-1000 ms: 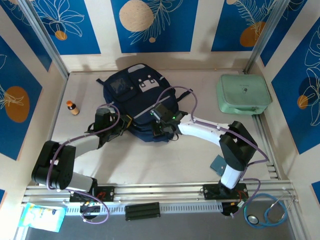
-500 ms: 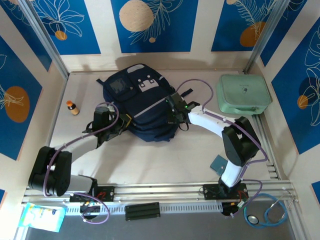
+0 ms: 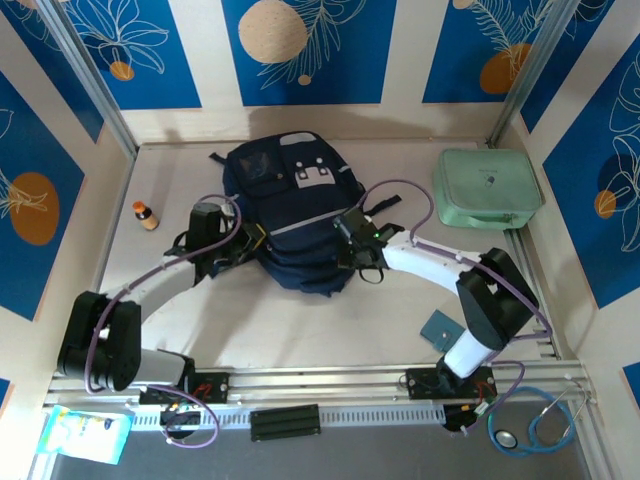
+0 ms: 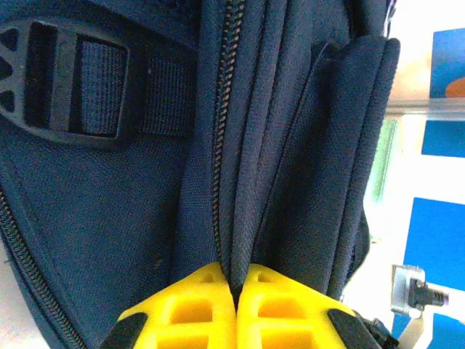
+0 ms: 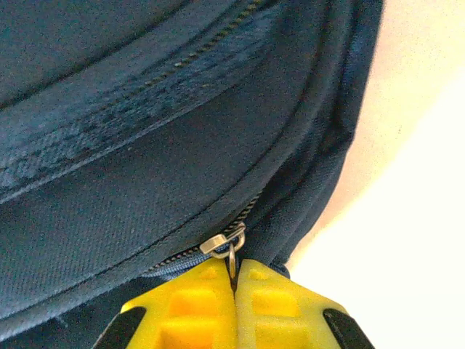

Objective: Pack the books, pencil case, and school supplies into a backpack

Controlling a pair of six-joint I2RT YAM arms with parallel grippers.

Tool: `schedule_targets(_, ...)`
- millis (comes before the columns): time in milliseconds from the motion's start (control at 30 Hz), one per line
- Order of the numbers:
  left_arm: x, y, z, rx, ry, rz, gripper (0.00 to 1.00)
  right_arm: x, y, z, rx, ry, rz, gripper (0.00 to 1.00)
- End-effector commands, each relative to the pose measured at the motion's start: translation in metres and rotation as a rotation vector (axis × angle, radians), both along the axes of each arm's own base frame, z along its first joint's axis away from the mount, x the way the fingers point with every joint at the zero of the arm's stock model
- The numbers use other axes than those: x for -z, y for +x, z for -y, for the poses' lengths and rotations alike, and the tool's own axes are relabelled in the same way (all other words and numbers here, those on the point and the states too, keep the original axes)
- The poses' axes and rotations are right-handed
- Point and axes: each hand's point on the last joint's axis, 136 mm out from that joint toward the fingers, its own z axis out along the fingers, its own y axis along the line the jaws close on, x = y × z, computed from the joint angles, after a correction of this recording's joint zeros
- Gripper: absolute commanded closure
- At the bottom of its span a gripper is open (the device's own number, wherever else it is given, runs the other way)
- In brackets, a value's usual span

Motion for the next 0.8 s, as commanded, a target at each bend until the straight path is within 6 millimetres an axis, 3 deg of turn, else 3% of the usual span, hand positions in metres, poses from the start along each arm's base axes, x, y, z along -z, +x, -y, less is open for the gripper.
schedule_targets(0,-0.027,0.022,0.004,0.028,0.035,0.123,1.00,0.018,-0.051,-0.001,-0.026,-0.039,-0.109,1.00)
schedule_targets(133,-0.013,0.038,-0.010,-0.001,0.122,0.097,0.95,0.004,-0.055,-0.035,-0.118,0.044,0.006,1.00)
schedule_targets(233,-0.001,0.047,-0.032,-0.072,0.174,0.061,0.79,-0.003,-0.050,-0.059,-0.164,0.121,0.024,1.00)
schedule_targets(433,0.014,0.030,-0.080,-0.186,0.279,0.001,0.61,-0.013,-0.041,-0.103,-0.258,0.213,0.077,1.00)
schedule_targets(567,0.002,0.010,-0.080,-0.163,0.247,0.006,0.55,-0.020,-0.034,-0.126,-0.305,0.251,0.096,1.00)
schedule_targets(767,-0.004,-0.020,-0.051,-0.132,0.068,-0.029,0.49,-0.034,-0.026,-0.165,-0.379,0.361,0.111,1.00)
